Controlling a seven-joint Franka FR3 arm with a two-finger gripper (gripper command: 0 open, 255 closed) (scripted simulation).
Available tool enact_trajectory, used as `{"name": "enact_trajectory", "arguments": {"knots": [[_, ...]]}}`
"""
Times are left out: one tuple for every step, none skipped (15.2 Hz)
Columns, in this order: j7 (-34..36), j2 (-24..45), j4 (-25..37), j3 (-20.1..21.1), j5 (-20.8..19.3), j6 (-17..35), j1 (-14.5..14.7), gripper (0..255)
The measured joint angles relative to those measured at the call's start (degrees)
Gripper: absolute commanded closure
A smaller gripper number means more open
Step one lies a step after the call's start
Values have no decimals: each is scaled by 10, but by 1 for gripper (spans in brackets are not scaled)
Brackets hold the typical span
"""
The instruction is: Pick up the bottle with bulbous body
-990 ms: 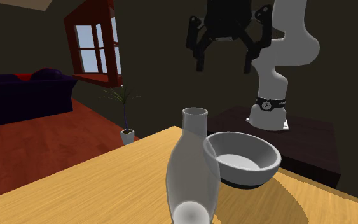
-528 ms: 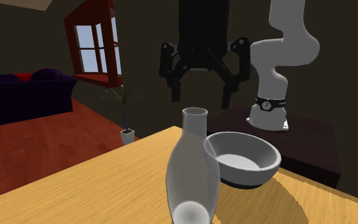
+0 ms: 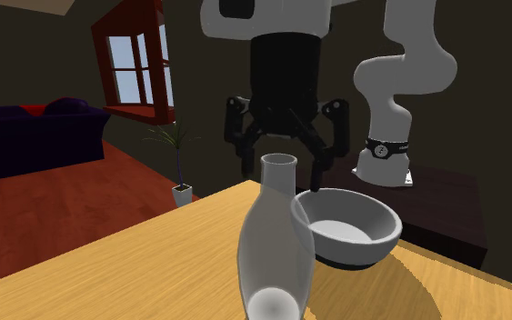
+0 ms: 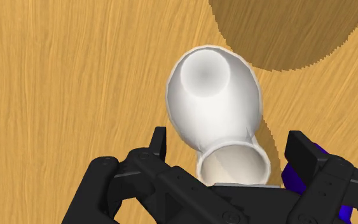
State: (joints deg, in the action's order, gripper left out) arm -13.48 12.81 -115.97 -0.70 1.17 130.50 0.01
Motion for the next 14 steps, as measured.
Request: {"name": "enact_trajectory", "arguments": {"knots": [[0,0,-2,0,0,3,0,255],[0,0,-4,0,0,4,0,255],[0,0,-4,0,0,5,0,255],[0,0,-4,0,0,6,0,255],[0,0,-5,0,0,6,0,255],[0,-1,-5,0,0,6,0,255],[0,-1,-5,0,0,6,0,255],[0,-1,-5,0,0,6,0,255],[0,-1,-5,0,0,6,0,255],[0,-1,-5,0,0,6,0,255],[0,0,-4,0,0,6,0,255],[0,-1,-2,0,0,2,0,255],[-1,-2,1,0,0,-2,-1,255],[-1,-6,3,0,0,-10,-1,255]]}}
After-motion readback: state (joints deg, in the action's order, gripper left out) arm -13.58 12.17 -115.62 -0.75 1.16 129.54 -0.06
